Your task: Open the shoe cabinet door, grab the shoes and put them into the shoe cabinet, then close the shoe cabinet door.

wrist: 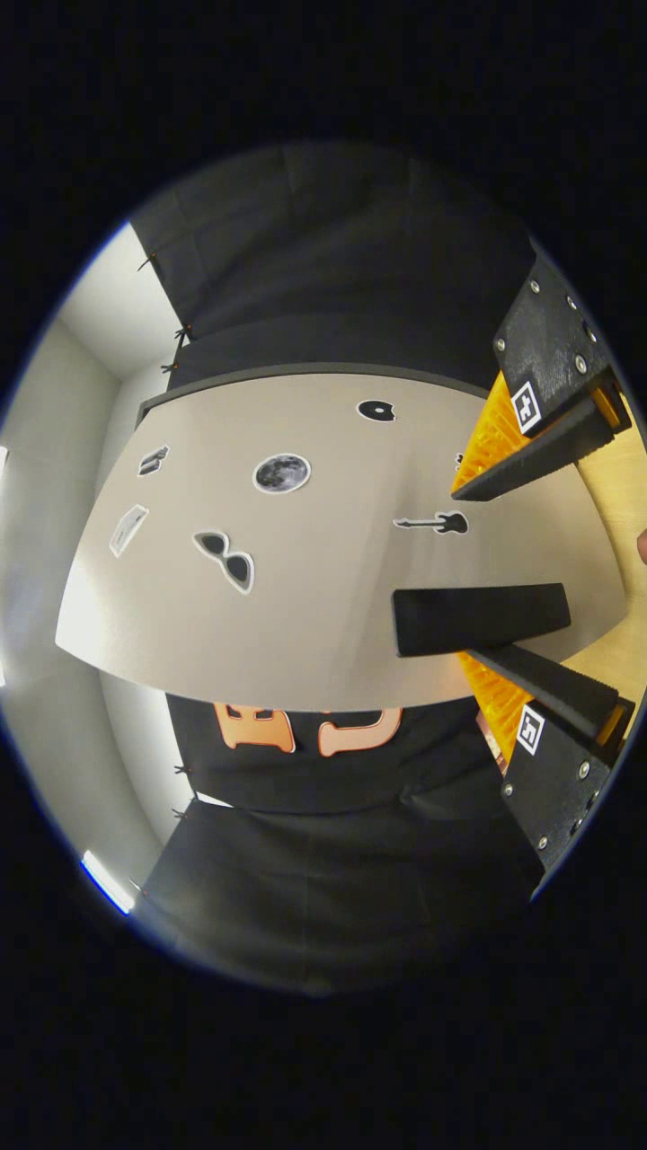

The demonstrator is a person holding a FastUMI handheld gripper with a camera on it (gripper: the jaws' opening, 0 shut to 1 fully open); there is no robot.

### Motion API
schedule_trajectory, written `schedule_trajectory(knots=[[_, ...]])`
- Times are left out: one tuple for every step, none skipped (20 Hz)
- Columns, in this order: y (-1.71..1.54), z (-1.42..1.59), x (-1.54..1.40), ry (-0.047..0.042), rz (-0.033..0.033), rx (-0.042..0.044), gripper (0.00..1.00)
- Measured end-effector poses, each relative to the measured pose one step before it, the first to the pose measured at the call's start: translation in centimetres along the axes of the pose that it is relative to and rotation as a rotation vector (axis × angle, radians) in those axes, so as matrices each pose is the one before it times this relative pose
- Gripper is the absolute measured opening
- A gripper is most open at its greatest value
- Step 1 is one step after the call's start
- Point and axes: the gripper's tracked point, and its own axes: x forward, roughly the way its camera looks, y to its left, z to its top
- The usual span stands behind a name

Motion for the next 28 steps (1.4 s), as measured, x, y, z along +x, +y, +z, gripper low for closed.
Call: schedule_trajectory(knots=[[0.615, 0.047, 0.808, 0.00565, 0.01379, 0.01441, 0.96], [0.454, -0.162, 0.650, 0.01049, 0.00294, -0.00446, 0.96], [-0.056, 0.085, 0.220, -0.00801, -0.00583, -0.00927, 0.97], [-0.029, -0.017, 0.093, -0.00060, -0.00837, -0.00811, 0.96], [0.352, 0.084, 0.221, -0.00417, -0.00259, 0.00229, 0.96], [0.266, -0.181, 0.237, 0.00323, 0.00375, 0.00701, 0.96], [0.222, 0.029, 0.582, -0.00187, -0.00131, 0.00461, 0.96], [0.080, -0.021, 0.207, -0.00081, -0.00630, -0.00303, 0.96], [0.164, 0.082, 0.078, -0.00683, -0.00691, -0.00975, 0.96], [0.156, 0.043, 0.157, -0.00116, -0.00405, -0.01187, 0.96], [0.054, 0.017, 0.083, 0.00026, -0.00605, -0.01447, 0.96], [0.171, 0.114, 0.053, -0.00010, -0.00330, -0.01032, 0.95], [0.249, 0.026, 0.029, 0.00318, -0.00253, -0.00635, 0.94], [0.078, 0.013, 0.113, 0.00093, 0.00034, 0.00185, 0.93], [0.079, -0.061, 0.034, 0.00485, 0.00160, 0.00679, 0.93], [0.303, 0.030, -0.009, 0.00195, 0.00945, 0.01026, 0.93], [0.332, 0.054, -0.082, -0.00128, 0.00351, 0.00075, 0.93], [0.323, 0.170, -0.143, -0.00765, 0.00229, -0.00941, 0.93], [0.290, 0.079, -0.079, -0.00323, 0.00212, -0.01308, 0.93], [0.279, -0.003, -0.180, 0.00423, 0.00387, -0.00624, 0.93], [0.186, 0.028, -0.183, 0.00153, 0.00319, 0.00605, 0.93], [0.039, 0.009, -0.258, 0.00088, 0.00401, 0.01113, 0.94], [0.034, 0.085, -0.311, -0.00095, 0.00084, 0.00827, 0.94], [-0.122, -0.014, -0.214, 0.00151, 0.00099, 0.00718, 0.94], [-0.062, 0.003, -0.315, 0.00316, 0.00093, 0.00865, 0.94], [-0.123, 0.060, -0.453, -0.00108, 0.00110, 0.00811, 0.94], [-0.199, 0.036, -0.574, -0.00397, -0.00202, 0.00429, 0.94], [-0.306, -0.002, -0.613, -0.00144, -0.00336, -0.00126, 0.94]])
